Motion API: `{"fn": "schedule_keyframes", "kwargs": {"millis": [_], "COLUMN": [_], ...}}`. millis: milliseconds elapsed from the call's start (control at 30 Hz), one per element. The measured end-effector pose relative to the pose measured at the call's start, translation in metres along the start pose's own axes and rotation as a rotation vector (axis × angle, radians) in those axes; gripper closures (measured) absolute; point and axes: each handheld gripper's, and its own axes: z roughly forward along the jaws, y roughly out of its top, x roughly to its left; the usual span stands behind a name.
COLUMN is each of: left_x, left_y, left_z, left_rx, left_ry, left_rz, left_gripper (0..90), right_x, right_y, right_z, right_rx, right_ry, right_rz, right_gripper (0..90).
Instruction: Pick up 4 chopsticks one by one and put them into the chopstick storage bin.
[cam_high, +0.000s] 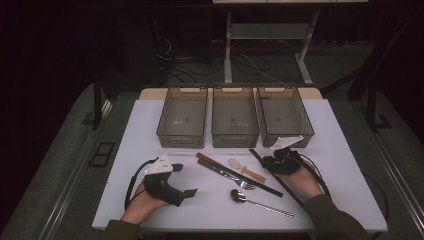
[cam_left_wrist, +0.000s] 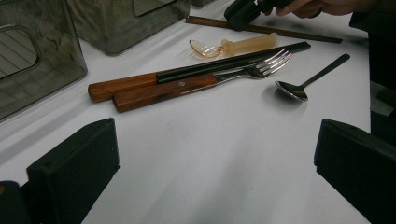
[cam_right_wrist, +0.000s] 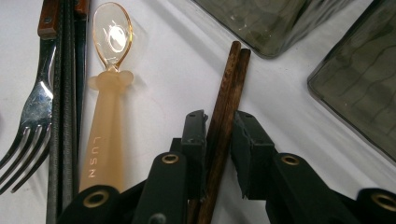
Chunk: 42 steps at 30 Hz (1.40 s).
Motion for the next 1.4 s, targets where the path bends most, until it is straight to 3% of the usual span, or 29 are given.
{"fn": "schedule_keyframes", "kwargs": {"millis": [333,633,767,900,1133,1400], "left_x": [0.0,0.0,0.0,0.0,0.001,0.0], "left_y": [0.0,0.0,0.0,0.0,-0.001,-0.001], "left_z": [0.0,-0.001,0.0,-0.001,-0.001,-0.002], "left_rx": [0.0,-0.002,-0.002,-0.002,0.003,0.003], "left_ry": [-0.004,-0.009,-0.009,-0.01,-0.008,-0.007], "left_rz": [0.0,0.0,0.0,0.001,-0.003,-0.003], "left_gripper": [0.0,0.0,0.0,0.0,0.0,0.0], "right_x": [0.001,0.004,0.004,0.001,0.003,0.013], "right_y": [0.001,0.001,0.001,0.002,-0.011,-0.03], "right_z": [-0.001,0.0,-0.001,-0.013,-0.038,-0.048], "right_rx": [-0.002,-0.005,-0.012,-0.054,-0.012,0.016], "right_ry": [0.014,0.056,0.047,0.064,0.054,0.046], "right_rz": [-0.03,-0.048,-0.045,-0.004,0.032,0.015], "right_gripper": [76.3,76.0,67.8,65.8,75.1,76.7]}}
